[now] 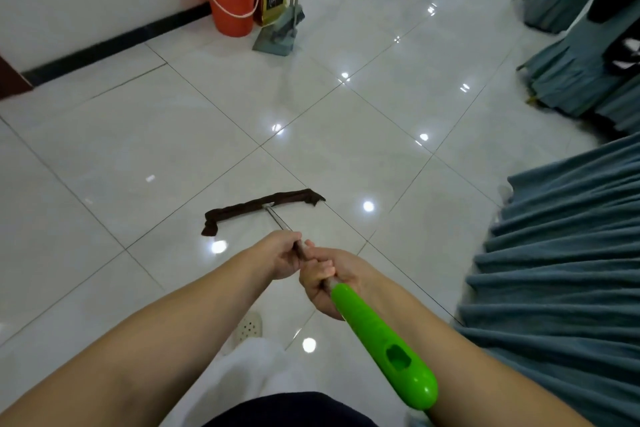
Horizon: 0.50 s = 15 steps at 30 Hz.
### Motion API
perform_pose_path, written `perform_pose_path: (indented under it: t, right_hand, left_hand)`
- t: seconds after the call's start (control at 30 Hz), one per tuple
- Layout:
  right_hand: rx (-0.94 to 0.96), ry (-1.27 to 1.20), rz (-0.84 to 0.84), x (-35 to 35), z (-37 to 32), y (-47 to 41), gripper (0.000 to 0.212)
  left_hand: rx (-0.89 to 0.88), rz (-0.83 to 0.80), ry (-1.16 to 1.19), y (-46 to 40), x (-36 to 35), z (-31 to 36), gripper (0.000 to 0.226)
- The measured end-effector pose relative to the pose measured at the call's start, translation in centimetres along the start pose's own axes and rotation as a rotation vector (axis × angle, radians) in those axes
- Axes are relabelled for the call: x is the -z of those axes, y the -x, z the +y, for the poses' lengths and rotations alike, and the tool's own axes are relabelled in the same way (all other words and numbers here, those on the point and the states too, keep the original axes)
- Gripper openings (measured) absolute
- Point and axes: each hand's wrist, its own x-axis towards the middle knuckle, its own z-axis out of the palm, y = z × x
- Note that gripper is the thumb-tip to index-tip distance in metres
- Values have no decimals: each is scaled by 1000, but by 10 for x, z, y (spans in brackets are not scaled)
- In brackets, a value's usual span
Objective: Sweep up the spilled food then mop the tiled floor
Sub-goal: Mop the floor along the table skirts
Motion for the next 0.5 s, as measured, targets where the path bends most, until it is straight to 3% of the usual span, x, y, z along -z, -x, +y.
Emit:
perform_pose_path:
  t: [0.23, 0.3, 0.4, 0.5]
  right_hand:
    - [22, -103, 18, -54, -15, -28, 21]
    - [20, -107, 29, -65, -21, -35, 21]
    - [14, -94, 24, -79, -33, -45, 20]
    - [18, -72, 2, -93, -49, -54, 14]
  left_hand:
    - [24, 2, -46, -11, 3, 62, 16]
    - [20, -5, -68, -17, 4, 76, 37]
    - [-3, -8, -81, -26, 3, 95, 46]
    - [-24, -17, 6, -35, -1, 111, 34]
